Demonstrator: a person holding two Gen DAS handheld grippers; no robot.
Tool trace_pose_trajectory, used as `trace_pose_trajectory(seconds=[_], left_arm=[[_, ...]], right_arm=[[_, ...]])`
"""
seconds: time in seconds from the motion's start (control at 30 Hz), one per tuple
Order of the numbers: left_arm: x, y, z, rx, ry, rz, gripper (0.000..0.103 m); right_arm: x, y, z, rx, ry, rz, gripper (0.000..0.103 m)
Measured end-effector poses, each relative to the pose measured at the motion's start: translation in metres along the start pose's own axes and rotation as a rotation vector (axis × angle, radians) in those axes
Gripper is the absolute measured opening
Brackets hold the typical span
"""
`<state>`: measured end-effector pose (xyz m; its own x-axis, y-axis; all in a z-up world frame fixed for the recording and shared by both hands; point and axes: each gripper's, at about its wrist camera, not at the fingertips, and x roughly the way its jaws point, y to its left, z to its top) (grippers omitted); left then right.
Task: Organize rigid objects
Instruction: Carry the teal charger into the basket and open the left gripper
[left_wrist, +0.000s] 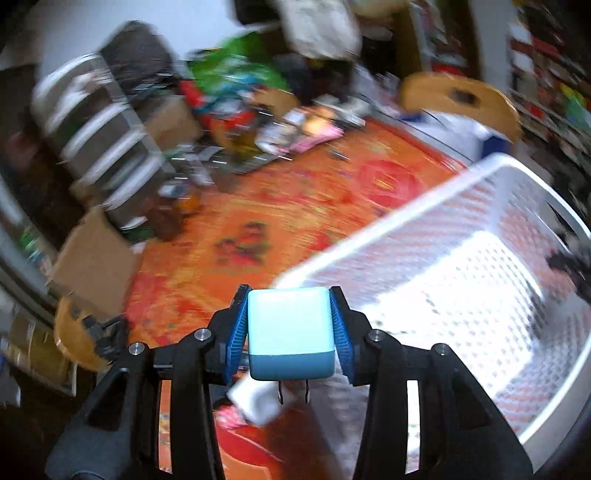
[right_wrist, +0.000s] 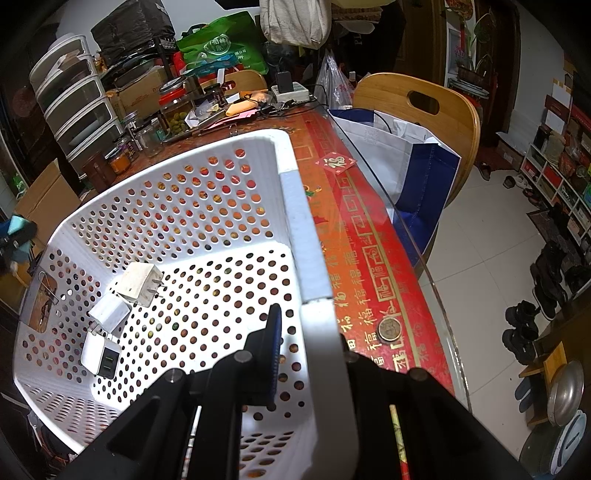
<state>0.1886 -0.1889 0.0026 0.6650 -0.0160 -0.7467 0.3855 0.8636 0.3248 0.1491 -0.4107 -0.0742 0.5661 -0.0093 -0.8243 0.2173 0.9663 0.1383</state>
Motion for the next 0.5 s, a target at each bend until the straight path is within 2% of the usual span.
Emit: trace_pose_trajectory(seconds=[0.03,0.13,0.4,0.5], left_arm=[[0.006,-0.013,0.002,0.034,0.04,-0.043,0.039],[0.025,-0.047,0.006,0.122,0.144,-0.106,0.039],[0.071,-0.092,0.006,0.226,0.371,-0.224,0.039],[0.087,-0.105,0.001,0.258,0.428,-0.232,0.039]], right_arm=[[0.0,0.0,0.0,-0.001,0.001,0.0,0.014],[0.0,0.001,0.0,0.0,0.0,0.001,0.015],[0.0,0.002,0.001,-0.001,0.0,0.001,0.015],[0.0,0.002,0.002,-0.001,-0.001,0.002,0.015]])
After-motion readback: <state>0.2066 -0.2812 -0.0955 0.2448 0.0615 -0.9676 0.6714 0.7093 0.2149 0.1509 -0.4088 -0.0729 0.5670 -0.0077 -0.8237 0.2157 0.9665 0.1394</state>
